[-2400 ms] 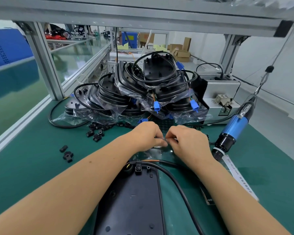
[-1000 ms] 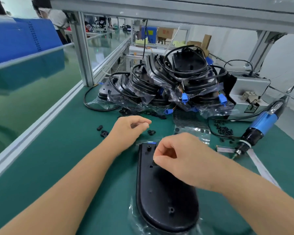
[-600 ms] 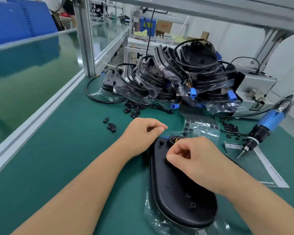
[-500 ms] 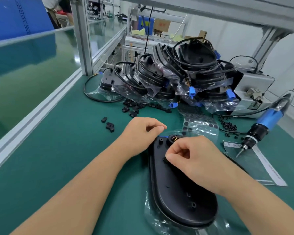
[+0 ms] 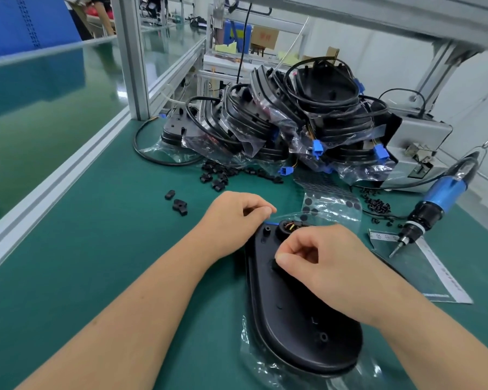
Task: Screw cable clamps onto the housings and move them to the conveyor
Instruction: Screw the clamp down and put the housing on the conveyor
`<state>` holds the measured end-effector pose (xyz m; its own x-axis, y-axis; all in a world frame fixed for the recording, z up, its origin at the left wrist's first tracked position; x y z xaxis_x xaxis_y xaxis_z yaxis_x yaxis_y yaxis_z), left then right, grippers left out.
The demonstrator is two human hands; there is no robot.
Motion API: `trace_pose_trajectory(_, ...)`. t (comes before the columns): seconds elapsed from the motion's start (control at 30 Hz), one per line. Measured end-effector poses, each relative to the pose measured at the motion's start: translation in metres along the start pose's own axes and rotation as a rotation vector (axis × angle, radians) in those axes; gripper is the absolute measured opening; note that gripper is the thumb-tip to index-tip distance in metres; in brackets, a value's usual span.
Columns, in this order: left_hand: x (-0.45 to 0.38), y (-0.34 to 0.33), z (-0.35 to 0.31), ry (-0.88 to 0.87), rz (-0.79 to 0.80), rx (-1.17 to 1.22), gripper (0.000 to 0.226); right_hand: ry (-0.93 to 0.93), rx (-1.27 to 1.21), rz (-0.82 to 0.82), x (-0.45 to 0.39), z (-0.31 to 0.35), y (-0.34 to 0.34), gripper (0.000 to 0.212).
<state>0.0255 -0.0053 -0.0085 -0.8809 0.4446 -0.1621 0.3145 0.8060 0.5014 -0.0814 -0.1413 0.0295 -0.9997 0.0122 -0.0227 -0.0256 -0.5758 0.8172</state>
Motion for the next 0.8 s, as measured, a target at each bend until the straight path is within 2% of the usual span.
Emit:
trace_pose_trajectory(0.63, -0.002, -0.003, 0.002, 0.008, -0.01, 0.015, 0.02, -0.02, 0.137, -0.181, 0.006, 0.003, -0.014, 0.007)
trace_pose_trajectory(0.8, -0.001, -0.003, 0.001, 0.007, -0.02, 0.021, 0.019, -0.044, 0.124, -0.155, 0.003, 0.005, -0.011, 0.009)
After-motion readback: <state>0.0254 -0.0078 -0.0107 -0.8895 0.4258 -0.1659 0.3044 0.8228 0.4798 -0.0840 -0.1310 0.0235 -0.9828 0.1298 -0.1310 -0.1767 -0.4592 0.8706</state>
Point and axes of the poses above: each hand's wrist, its own x-axis away from the middle knuckle, its own y-axis out of the back of the hand, z = x × y, the point moved 1 cm from there along -x, towards the middle knuckle, and after that the axes turned 1 degree about x, right-handed, at the moved point
